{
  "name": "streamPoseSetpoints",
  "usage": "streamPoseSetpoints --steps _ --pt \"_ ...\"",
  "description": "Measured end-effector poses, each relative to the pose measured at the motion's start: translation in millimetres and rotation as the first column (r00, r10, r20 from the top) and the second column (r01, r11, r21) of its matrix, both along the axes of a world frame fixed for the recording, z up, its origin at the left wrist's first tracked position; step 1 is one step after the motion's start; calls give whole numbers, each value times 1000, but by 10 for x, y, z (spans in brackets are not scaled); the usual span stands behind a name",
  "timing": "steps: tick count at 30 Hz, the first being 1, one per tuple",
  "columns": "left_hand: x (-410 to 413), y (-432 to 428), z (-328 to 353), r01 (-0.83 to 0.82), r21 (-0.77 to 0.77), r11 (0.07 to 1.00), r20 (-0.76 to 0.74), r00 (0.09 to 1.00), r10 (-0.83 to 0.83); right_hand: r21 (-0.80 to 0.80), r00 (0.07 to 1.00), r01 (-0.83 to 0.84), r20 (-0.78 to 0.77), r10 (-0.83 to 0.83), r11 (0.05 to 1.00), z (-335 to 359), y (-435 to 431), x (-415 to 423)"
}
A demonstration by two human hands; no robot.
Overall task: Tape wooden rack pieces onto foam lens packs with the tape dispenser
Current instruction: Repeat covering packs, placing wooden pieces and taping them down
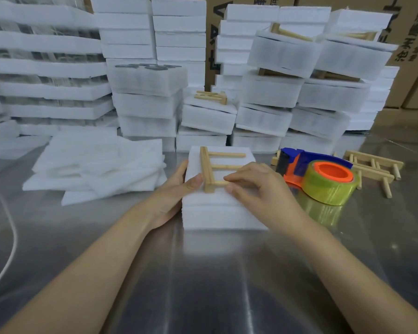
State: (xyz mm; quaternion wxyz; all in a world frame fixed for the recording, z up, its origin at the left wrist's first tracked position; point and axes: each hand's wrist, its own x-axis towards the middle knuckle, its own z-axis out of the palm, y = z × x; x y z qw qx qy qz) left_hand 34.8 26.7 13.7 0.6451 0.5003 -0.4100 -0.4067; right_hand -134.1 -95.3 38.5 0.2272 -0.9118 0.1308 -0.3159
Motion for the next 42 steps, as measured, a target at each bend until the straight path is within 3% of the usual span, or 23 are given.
streamPoseSetpoints --steps 3,10,17,22,26,30,36,42 --pt "-7 -4 -1 4 -2 1000 17 1000 -4 -111 985 -33 -170 13 993 1 5 -21" --pt "-3 7 -27 -33 49 998 25 999 32 -133 974 4 -224 -34 991 23 -70 -21" --pt "27 -21 -70 -49 117 992 44 998 44 -117 994 11 -111 -24 993 59 -66 -60" --pt "27 -18 -64 -56 114 992 71 996 48 -261 999 -43 -32 36 964 41 -62 -83" --pt "29 -25 -73 -73 129 989 72 995 64 -451 987 -47 119 112 891 -10 -76 -73" --pt "17 -21 -68 -83 150 985 59 995 75 -527 957 -45 222 189 849 -49 -87 -62" --pt "11 -18 -59 -55 136 989 55 997 48 -590 949 -107 178 258 800 -47 -109 -79" --pt "-25 -21 -30 -68 110 992 59 996 62 -571 957 -127 144 251 811 -4 -62 -92"
